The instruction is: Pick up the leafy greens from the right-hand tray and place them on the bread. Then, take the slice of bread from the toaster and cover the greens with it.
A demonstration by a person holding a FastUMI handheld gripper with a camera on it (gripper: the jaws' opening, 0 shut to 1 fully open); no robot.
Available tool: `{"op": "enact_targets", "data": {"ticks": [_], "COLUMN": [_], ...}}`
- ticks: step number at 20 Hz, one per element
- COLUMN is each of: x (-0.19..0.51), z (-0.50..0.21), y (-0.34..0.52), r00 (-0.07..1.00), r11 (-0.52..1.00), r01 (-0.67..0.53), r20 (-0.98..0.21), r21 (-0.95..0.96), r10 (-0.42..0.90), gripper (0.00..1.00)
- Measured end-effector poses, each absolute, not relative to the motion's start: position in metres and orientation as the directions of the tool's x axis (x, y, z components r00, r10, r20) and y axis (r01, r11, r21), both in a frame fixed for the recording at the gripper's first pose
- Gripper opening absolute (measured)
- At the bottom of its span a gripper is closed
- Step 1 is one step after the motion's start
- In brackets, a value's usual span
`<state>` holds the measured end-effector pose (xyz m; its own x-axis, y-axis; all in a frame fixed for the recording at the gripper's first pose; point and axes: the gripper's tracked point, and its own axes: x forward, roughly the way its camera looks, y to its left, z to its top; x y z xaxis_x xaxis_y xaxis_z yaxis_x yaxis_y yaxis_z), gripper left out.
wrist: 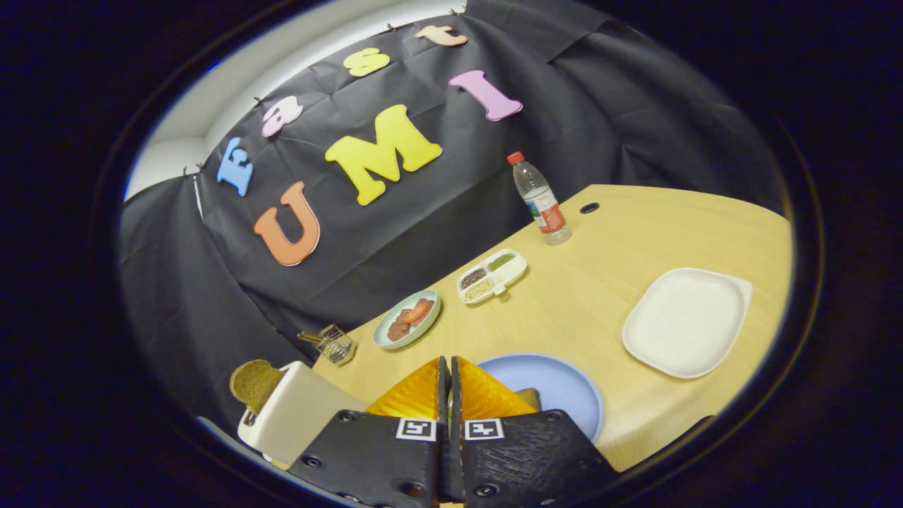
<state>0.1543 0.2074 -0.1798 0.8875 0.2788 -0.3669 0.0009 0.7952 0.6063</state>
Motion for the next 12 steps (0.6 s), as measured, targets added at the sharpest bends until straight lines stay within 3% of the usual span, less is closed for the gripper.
{"op": "enact_targets", "data": {"ticks": [5, 7, 12], "x": [0.159, 0.156, 0.153], "z": [-0.205, -0.209, -0.200], "y": [0.191, 0.185, 0.170], "r00": [0.876, 0.874, 0.894], "r11": [0.825, 0.839, 0.859], "r01": [0.029, 0.029, 0.033], "r20": [-0.412, -0.422, -0.400], "r21": [0.565, 0.544, 0.511], "r10": [0.252, 0.243, 0.203], "gripper": [0.00, 0.16, 0.37]}}
